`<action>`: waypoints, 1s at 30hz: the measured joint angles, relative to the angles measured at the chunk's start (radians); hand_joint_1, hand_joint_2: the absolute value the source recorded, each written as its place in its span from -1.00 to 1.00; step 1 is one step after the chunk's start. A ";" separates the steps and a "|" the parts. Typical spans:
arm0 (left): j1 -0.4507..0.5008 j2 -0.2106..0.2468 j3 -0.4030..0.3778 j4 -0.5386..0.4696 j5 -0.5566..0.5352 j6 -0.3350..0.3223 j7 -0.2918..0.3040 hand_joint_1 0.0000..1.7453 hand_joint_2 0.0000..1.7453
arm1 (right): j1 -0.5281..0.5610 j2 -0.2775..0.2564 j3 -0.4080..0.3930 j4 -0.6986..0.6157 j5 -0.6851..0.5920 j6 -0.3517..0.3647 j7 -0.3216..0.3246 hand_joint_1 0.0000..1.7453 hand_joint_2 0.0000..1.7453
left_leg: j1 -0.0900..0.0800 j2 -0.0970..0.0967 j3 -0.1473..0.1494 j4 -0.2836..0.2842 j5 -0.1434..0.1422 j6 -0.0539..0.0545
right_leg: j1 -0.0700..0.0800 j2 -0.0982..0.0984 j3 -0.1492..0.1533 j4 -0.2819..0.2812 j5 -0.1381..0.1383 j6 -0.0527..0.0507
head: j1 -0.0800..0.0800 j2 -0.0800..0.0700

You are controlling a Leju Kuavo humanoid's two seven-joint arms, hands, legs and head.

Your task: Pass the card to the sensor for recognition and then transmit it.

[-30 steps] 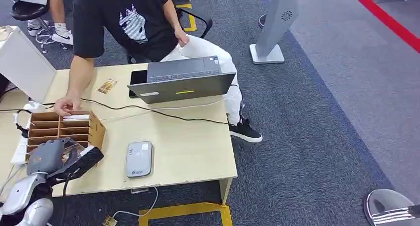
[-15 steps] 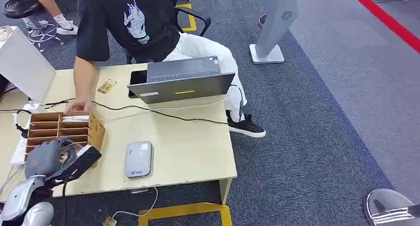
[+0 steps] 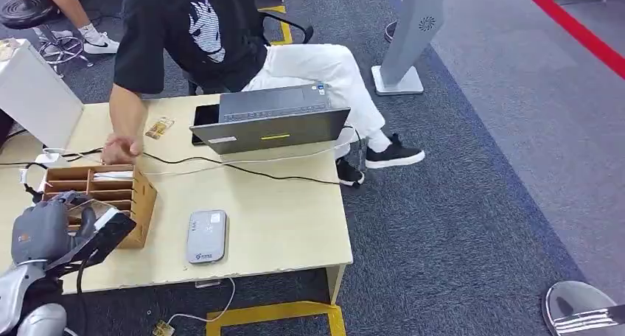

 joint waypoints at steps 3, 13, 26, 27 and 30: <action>0.001 0.000 0.001 -0.018 -0.003 0.005 -0.006 1.00 1.00 | 0.000 0.000 0.000 0.000 -0.004 0.000 0.000 -1.00 1.00 | 0.000 0.000 0.000 0.000 0.000 0.000 | 0.000 0.000 0.000 0.000 0.000 0.000 | 0.000 0.000; 0.001 -0.001 0.018 -0.027 -0.004 0.016 -0.005 1.00 1.00 | 0.000 0.000 0.000 0.000 -0.006 0.000 0.007 -1.00 1.00 | 0.000 0.000 0.000 0.000 0.000 0.000 | 0.000 0.000 0.000 0.000 0.000 0.000 | 0.000 0.000; 0.013 -0.014 0.053 0.005 0.016 0.035 -0.018 1.00 1.00 | 0.001 0.000 0.000 0.000 0.000 0.000 0.014 -1.00 1.00 | 0.000 0.000 0.000 0.000 0.000 0.000 | 0.000 0.000 0.000 0.000 0.000 0.000 | 0.000 0.000; 0.014 -0.016 0.055 0.007 0.016 0.035 -0.019 1.00 1.00 | 0.001 0.000 0.000 0.000 0.002 0.000 0.014 -1.00 1.00 | 0.000 0.000 0.000 0.000 0.000 0.000 | 0.000 0.000 0.000 0.000 0.000 0.000 | 0.000 0.000; 0.017 -0.018 0.062 0.010 0.016 0.035 -0.025 1.00 1.00 | 0.001 0.000 0.000 0.000 0.002 0.000 0.013 -1.00 1.00 | 0.000 0.000 0.000 0.000 0.000 0.000 | 0.000 0.000 0.000 0.000 0.000 0.000 | 0.000 0.000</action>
